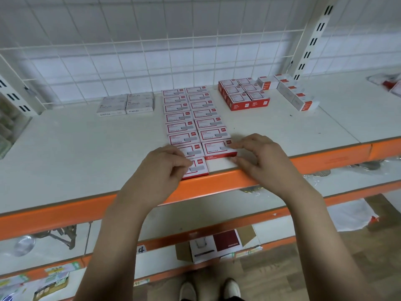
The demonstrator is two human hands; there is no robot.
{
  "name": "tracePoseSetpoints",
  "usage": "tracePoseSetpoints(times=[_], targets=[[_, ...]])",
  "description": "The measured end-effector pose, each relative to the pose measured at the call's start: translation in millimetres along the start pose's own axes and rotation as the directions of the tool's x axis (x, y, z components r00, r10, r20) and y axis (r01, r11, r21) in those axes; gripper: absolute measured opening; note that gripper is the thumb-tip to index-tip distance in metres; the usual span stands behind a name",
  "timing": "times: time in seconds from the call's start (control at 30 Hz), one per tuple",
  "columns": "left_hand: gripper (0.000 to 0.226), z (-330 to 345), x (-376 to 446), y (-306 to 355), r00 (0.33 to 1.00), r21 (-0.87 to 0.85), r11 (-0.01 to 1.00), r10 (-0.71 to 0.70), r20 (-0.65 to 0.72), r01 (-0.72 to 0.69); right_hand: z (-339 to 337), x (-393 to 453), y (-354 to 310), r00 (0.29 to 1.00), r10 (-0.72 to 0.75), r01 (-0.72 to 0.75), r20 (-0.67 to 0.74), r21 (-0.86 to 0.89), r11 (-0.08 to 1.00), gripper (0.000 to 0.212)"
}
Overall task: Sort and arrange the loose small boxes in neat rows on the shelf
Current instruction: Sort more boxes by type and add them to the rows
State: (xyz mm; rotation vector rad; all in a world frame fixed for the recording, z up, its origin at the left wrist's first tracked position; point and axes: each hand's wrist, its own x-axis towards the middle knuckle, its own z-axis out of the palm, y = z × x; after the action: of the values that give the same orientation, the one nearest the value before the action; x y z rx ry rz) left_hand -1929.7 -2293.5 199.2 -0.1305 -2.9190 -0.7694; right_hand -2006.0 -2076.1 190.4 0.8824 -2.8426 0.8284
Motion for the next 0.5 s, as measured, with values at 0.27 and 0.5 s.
tracePoseSetpoints(times=[0.27, 0.5], targets=[[0.029, 7.1, 29.5, 15.2, 0.999, 0.156, 0.988, 0.020, -0.037, -0.014, -9.9, -8.5, 14.6, 0.996, 0.055, -0.056, -0.070, -0.011, 0.998, 0.028], [0.032, 43.1, 64.3, 75.6, 0.992, 0.162, 0.980, 0.122, -0.006, -0.120, -48.2, -34.9, 71.5, 0.980, 0.126, -0.126, -0.154, 0.010, 0.992, 0.026]])
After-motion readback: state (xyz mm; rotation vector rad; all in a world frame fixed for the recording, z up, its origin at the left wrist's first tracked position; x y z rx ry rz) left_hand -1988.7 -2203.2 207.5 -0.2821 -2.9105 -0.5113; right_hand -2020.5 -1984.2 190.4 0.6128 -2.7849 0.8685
